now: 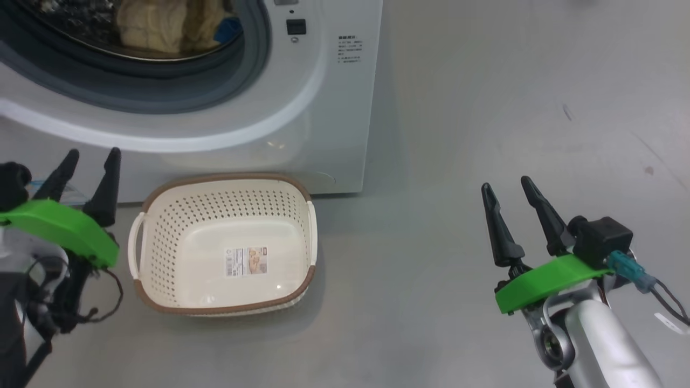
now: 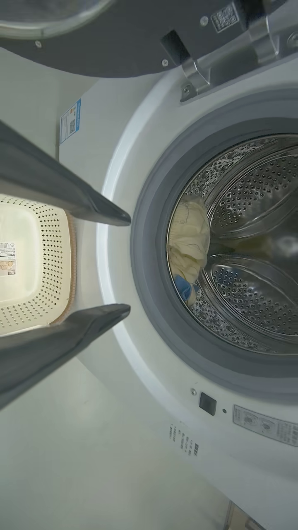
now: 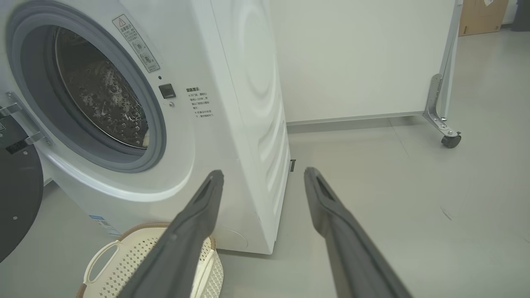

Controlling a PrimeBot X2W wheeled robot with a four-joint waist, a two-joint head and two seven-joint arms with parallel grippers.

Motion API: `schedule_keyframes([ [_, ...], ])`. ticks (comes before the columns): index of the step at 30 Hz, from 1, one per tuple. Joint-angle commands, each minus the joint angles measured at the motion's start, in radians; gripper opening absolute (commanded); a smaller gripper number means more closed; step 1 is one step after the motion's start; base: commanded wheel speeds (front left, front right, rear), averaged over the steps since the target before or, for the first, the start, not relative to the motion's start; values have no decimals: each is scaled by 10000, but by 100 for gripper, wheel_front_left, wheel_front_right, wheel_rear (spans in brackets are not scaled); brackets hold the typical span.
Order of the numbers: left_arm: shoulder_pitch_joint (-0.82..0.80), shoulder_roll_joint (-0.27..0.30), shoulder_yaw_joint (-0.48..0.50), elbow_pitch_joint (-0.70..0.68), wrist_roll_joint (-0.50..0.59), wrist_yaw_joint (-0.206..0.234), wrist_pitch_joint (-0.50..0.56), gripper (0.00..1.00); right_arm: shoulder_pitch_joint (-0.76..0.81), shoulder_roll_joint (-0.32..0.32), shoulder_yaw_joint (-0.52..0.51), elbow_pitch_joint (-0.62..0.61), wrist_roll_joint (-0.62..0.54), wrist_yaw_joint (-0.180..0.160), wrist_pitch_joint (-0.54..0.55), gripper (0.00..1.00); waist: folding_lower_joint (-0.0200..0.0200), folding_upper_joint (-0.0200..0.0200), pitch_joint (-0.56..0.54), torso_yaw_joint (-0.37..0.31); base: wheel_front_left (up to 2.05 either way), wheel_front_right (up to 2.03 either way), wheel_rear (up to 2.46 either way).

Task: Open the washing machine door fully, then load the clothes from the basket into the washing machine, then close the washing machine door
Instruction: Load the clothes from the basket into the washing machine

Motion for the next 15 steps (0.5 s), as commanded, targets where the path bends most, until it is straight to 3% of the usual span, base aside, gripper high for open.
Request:
schedule_keyframes([
  [1, 239, 371, 850, -396, 219, 203, -136, 100, 35, -43, 218, -223, -100, 6, -69, 100, 2, -1, -613, 398, 0, 0, 0],
  [15, 4157, -878, 3510, -2193, 2697, 1138, -138, 100, 764, -43, 181, 34, -160, 6, -69, 100, 2, -1, -2040, 799, 0, 0, 0],
])
